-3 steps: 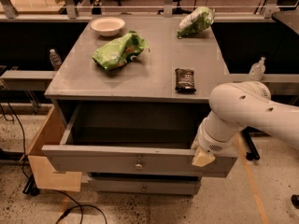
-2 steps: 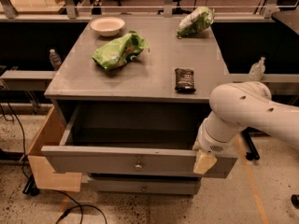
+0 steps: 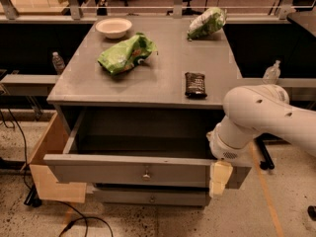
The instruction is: Open top drawer
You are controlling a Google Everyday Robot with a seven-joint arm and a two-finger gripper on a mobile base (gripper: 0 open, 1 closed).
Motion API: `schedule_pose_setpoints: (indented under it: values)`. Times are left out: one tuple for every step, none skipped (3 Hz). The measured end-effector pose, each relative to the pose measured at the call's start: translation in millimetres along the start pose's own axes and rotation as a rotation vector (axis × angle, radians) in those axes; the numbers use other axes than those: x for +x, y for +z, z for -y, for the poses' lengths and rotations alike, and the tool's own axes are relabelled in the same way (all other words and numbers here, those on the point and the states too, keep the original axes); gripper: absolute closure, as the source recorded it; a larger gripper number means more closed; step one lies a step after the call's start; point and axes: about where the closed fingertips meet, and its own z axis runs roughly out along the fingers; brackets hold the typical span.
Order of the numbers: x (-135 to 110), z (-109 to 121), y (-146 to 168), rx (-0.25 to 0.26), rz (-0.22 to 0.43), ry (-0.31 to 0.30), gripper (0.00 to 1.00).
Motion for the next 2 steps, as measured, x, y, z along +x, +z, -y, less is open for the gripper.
schedule_pose_setpoints:
  values:
    - [-3.1, 11.9, -26.4, 0.037, -0.004, -0.036, 0.02]
    - [-5.9, 19.6, -42.6, 0.058, -0.007, -0.058, 0.25]
